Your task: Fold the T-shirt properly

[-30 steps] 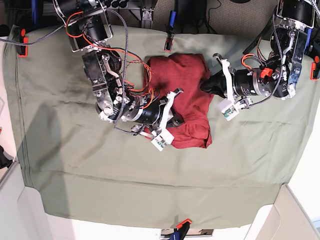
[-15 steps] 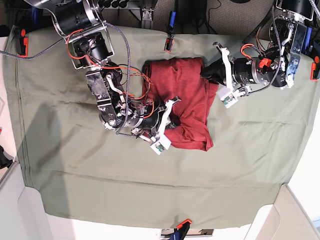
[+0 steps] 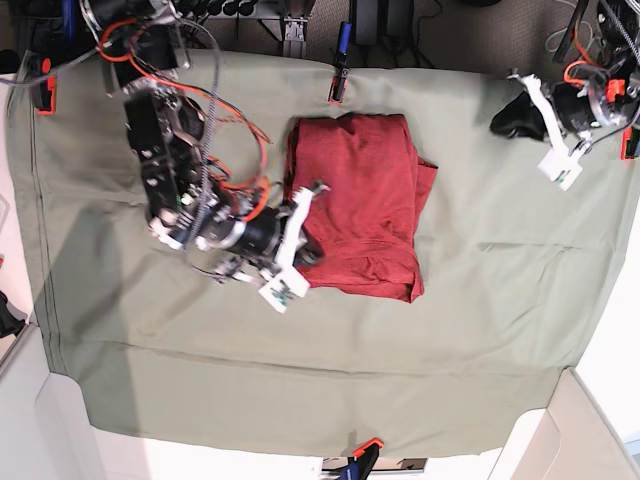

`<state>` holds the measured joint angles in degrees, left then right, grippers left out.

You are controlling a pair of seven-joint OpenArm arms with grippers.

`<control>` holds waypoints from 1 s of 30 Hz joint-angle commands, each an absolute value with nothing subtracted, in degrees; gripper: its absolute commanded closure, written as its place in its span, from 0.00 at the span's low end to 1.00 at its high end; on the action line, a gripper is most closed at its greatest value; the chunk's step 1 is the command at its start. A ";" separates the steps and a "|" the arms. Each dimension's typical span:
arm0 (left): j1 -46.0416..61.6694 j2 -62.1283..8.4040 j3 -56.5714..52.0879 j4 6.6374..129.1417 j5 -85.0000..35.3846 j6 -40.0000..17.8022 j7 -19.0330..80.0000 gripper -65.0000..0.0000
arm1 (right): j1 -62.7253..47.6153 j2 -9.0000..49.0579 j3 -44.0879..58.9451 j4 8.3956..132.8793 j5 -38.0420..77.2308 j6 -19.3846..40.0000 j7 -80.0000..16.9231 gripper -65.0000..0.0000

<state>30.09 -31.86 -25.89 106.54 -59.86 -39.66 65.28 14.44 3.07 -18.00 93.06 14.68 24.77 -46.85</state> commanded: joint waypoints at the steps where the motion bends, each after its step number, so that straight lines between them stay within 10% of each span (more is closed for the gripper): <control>1: 31.38 -32.84 -27.55 107.42 -61.10 -40.00 64.55 1.00 | 14.15 3.73 -17.34 95.77 15.40 24.43 -45.87 1.00; 18: 49.45 -26.15 -32.42 104.57 -56.95 -40.00 64.51 1.00 | -26.20 16.58 3.64 115.57 26.63 24.43 -48.77 1.00; 30: 42.30 -25.06 -11.33 74.59 -34.28 -36.40 50.37 1.00 | -37.71 16.97 3.64 99.55 23.35 24.08 -49.28 1.00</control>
<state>41.71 -24.29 -10.72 73.84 -33.95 -36.29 49.98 -37.39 16.62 3.38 98.63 23.14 24.08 -49.58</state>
